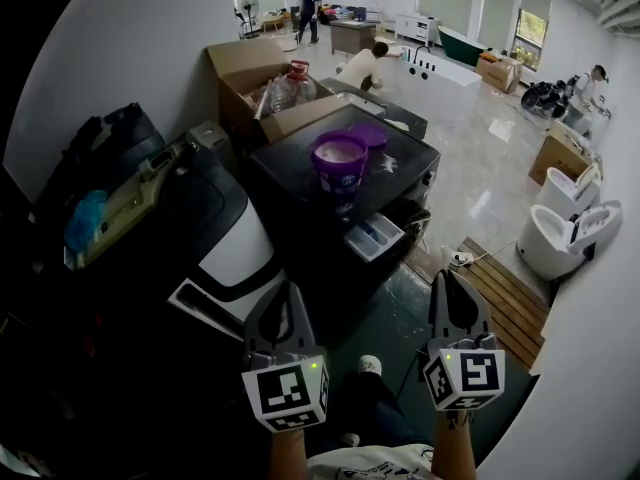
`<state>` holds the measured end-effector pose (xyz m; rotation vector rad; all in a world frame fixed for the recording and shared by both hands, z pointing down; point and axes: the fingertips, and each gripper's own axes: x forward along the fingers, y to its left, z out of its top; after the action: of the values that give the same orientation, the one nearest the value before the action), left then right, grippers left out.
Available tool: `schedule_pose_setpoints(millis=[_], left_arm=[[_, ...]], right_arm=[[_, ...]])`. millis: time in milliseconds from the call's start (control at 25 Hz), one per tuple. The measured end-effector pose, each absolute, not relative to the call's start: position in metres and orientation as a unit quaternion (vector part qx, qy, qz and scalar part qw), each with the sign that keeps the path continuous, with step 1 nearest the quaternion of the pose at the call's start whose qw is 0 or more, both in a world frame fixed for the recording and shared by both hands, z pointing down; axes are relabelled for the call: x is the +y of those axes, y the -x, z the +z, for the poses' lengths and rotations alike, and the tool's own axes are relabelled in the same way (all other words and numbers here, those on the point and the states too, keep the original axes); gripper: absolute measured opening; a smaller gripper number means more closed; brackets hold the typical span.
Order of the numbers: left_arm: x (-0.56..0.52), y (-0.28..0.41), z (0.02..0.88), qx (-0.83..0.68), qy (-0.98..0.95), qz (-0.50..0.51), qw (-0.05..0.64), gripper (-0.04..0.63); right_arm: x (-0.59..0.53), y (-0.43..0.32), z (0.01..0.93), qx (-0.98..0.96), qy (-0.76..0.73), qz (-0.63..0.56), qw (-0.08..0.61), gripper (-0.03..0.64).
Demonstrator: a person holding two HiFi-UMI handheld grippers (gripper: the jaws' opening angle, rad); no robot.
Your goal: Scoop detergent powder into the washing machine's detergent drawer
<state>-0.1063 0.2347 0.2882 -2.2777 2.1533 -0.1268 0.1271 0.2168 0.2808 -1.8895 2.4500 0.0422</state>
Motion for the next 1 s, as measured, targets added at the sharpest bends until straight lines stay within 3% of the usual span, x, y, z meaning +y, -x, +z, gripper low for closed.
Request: schedule_pose_setpoints(millis=[1000], left_arm=[[-0.011, 0.085, 0.268, 0.749, 0.661, -0.04, 0.008, 0.002]], right_arm=[[-0.065, -0.122, 0.259, 0.86, 0.509, 0.019, 0.031, 0.023]])
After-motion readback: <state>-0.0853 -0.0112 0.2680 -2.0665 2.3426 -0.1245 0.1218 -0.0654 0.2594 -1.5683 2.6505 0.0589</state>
